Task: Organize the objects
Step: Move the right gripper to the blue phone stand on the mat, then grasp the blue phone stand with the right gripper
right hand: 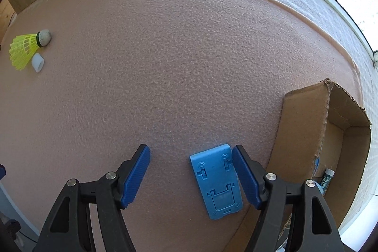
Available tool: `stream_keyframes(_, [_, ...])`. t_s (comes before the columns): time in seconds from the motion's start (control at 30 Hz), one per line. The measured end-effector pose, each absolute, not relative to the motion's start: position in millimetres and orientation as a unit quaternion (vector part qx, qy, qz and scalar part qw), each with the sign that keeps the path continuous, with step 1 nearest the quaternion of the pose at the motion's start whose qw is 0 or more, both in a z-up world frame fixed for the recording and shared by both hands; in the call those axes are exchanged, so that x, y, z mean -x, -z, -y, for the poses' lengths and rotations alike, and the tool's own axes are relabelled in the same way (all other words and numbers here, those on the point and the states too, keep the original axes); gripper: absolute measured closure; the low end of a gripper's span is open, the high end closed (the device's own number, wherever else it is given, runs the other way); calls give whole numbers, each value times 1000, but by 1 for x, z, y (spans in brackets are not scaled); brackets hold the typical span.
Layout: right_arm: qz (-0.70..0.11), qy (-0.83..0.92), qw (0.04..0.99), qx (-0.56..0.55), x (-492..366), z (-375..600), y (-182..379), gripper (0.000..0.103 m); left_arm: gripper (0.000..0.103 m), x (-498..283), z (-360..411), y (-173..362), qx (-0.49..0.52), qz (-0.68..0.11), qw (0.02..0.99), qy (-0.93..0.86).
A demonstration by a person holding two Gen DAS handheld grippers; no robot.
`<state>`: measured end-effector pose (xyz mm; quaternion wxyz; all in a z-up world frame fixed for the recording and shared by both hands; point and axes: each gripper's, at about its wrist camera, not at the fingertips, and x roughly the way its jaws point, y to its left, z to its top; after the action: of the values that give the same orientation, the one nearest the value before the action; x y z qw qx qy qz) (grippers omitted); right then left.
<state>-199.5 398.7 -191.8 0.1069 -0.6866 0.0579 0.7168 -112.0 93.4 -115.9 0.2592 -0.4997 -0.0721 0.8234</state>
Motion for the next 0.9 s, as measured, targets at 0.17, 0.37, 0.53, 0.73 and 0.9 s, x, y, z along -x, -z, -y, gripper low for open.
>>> stream_keyframes(0.17, [-74,-711,106,691,197,-394,190,34,28,110,-89,116,498,71,262,-823])
stream_keyframes(0.37, [-130,-717,74,681,186,-393,177,36,28,108,-84,117,499,70,257,-824])
stream_keyframes(0.53, [-147,-723,116,665,165,-414,173,36,28,109,-75,118,500,73,252,-826])
stream_keyframes(0.73, [-171,-731,116,651,150,-400,169,35,28,108,-72,118,499,67,256,-825])
stream_keyframes(0.9, [-195,-737,110,637,146,-386,154,37,28,104,-69,117,500,62,261,-824])
